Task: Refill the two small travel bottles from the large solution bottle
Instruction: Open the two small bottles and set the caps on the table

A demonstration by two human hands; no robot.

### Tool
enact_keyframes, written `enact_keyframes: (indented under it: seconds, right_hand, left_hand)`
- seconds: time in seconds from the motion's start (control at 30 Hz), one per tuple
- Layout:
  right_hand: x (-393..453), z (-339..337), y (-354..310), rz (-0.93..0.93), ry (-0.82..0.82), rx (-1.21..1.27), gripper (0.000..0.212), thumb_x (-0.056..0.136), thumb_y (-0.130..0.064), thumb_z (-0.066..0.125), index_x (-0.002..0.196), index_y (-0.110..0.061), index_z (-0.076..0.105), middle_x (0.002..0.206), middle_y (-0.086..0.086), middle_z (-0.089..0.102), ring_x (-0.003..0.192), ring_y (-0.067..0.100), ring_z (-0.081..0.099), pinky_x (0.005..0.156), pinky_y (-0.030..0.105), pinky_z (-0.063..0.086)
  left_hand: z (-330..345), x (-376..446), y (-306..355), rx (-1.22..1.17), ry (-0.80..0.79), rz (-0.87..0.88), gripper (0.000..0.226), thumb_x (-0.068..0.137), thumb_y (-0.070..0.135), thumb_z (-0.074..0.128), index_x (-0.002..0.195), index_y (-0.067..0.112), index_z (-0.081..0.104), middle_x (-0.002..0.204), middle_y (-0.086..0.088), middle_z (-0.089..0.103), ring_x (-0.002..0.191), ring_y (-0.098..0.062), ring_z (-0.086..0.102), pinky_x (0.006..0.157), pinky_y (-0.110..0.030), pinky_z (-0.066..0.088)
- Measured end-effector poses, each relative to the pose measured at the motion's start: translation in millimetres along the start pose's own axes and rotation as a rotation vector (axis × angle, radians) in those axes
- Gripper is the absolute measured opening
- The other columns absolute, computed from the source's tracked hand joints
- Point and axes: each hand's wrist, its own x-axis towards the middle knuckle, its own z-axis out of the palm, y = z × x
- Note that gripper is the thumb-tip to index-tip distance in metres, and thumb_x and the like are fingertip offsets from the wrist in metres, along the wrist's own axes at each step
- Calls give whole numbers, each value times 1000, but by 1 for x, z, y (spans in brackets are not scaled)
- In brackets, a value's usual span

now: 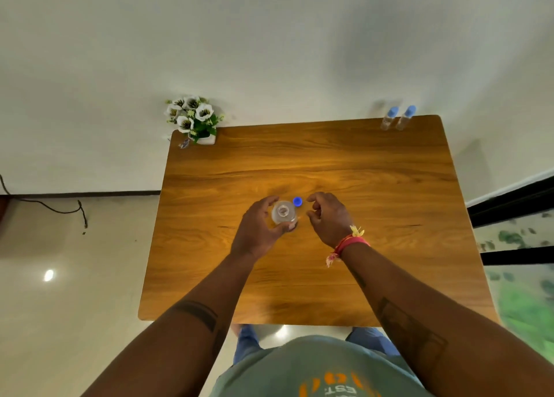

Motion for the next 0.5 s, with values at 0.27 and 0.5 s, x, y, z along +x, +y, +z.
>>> enact_keyframes:
  seconds: [0.27,0.5]
  right_hand:
    - [7,-37,-20,40,127,44,30,92,-18,67,122,-19,61,113,3,61,90,12,58,78,27,51]
    - [12,-72,0,182,281,156,28,94,-27,65,121,-20,63,114,1,61,93,15,62,80,33,55]
  left_hand:
    - [-10,19,45,125,53,187,78,80,62,73,147,36,43,148,7,49,135,-21,47,105,-45,46]
    - [22,61,111,236,98,337,54,95,54,61,142,28,51,143,3,55,133,-21,47,106,-40,45]
